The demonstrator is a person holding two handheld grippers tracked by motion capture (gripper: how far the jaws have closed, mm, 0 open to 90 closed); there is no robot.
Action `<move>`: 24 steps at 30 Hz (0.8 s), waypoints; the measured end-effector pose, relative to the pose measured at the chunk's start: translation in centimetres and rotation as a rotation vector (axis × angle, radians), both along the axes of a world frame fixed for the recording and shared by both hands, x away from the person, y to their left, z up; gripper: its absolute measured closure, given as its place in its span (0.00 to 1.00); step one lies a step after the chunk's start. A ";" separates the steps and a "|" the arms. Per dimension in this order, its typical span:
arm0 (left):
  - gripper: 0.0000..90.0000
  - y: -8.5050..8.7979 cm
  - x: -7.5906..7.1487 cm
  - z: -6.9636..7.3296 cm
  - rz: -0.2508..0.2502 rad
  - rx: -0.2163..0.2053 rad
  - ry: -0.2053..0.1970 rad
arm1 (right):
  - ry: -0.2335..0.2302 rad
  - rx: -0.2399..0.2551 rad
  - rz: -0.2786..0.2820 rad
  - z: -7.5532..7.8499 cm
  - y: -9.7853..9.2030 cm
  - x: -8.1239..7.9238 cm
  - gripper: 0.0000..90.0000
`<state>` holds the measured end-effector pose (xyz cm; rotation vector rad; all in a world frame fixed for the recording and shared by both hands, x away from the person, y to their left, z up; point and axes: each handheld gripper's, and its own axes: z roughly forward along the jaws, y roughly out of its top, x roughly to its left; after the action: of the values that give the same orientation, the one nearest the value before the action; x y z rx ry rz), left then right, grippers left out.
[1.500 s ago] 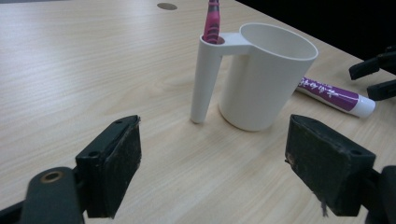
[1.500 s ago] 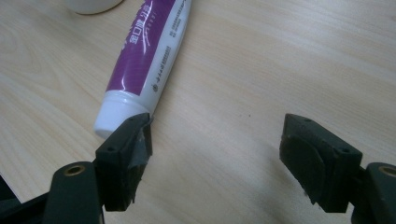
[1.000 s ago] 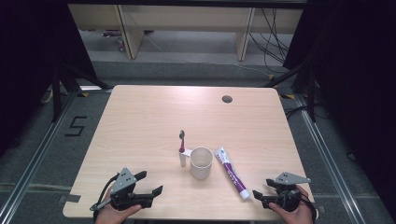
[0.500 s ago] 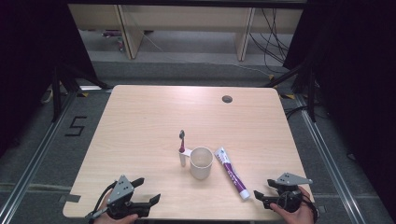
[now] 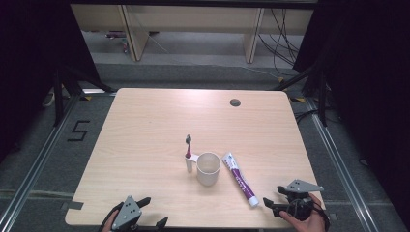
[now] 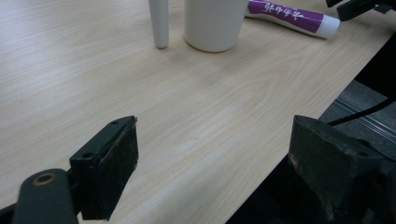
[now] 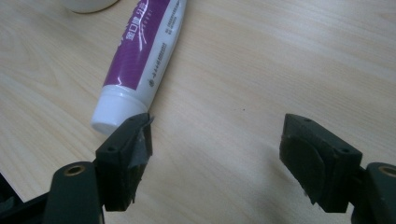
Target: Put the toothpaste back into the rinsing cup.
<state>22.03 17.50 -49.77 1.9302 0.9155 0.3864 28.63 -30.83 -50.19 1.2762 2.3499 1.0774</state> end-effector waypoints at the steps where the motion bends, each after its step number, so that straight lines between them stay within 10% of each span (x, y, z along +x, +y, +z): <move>1: 0.17 -0.1 -0.1 -0.2 -0.008 0.007 0.002 | 0.011 -0.005 -0.001 0.1 0.1 -0.1 0.35; 24: 0.18 -0.3 -0.5 -0.7 0.054 0.072 -0.003 | -0.043 -0.091 0.092 4.7 3.7 2.5 0.42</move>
<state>21.55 17.20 -50.50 1.9730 0.9654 0.4600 31.16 -27.13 -45.49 1.1123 2.4173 1.0014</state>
